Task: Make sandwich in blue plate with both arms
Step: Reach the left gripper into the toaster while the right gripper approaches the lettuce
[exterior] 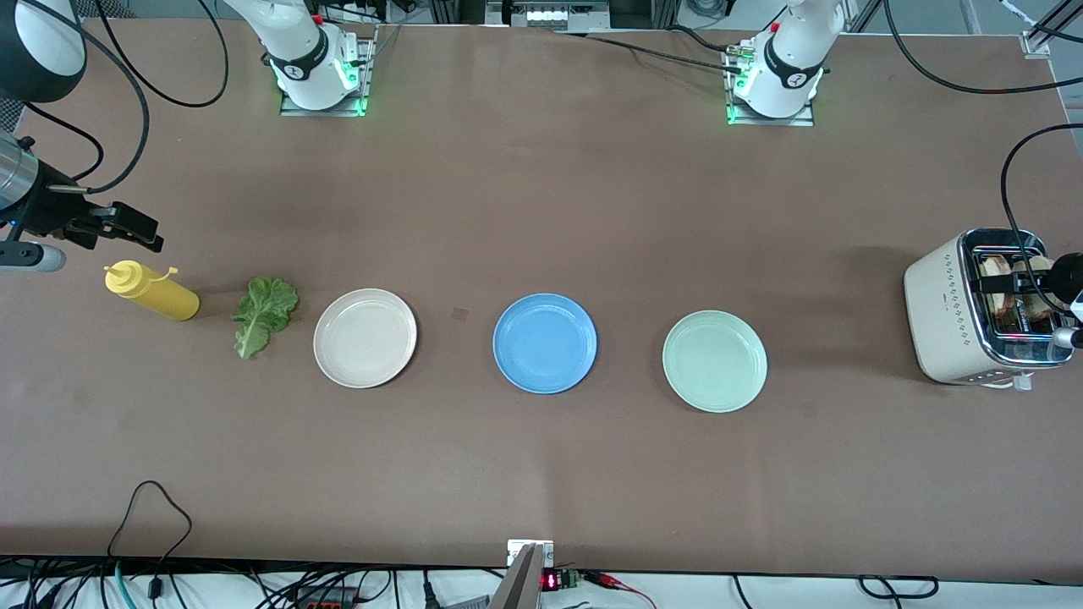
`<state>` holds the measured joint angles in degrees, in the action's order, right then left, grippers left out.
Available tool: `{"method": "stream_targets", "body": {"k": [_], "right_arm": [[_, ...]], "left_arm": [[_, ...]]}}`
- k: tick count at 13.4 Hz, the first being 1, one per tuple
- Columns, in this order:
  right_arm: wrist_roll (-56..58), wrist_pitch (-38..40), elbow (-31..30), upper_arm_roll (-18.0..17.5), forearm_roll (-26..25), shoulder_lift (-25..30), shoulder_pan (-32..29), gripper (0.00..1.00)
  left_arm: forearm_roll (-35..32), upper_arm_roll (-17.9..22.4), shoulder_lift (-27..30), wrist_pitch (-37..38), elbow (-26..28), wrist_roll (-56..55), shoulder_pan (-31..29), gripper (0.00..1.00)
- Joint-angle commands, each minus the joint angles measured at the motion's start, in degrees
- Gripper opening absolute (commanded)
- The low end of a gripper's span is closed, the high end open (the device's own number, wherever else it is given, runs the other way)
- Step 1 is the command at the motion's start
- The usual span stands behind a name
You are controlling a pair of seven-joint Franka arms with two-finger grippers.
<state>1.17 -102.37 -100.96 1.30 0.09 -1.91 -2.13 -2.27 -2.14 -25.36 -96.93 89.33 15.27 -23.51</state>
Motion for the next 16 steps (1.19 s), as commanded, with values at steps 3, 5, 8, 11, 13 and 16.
{"method": "stream_targets", "body": {"k": [3, 5, 8, 11, 13, 16], "right_arm": [[0.0, -0.3, -0.4, -0.3, 0.9, 0.3, -0.8, 1.0], [0.8, -0.3, -0.3, -0.4, 0.9, -1.2, -0.8, 1.0], [0.9, -0.1, -0.4, -0.5, 0.7, -1.6, -0.2, 1.0], [0.9, 0.5, -0.4, -0.5, 0.5, -2.6, -0.6, 1.0], [0.9, 0.4, -0.4, -0.5, 0.3, -2.9, -0.8, 1.0], [0.0, -0.5, -0.3, -0.4, 0.5, -7.2, -0.9, 1.0]], "left_arm": [[-1.0, -0.1, -1.1, -0.6, -0.6, 1.3, -1.0, 0.66], [-1.0, -0.1, -2.3, -1.7, -0.8, 1.3, -1.5, 0.55], [-1.0, -0.1, -2.4, -1.6, -0.8, 1.3, -1.8, 0.34], [-1.0, -0.2, -1.7, -1.0, -0.9, 1.1, -1.6, 0.12], [-1.1, -0.2, -1.5, 0.2, -1.0, 1.3, -1.6, 0.06], [-1.4, -0.3, -0.4, 2.1, -1.2, 3.4, -1.6, 0.02]]}}
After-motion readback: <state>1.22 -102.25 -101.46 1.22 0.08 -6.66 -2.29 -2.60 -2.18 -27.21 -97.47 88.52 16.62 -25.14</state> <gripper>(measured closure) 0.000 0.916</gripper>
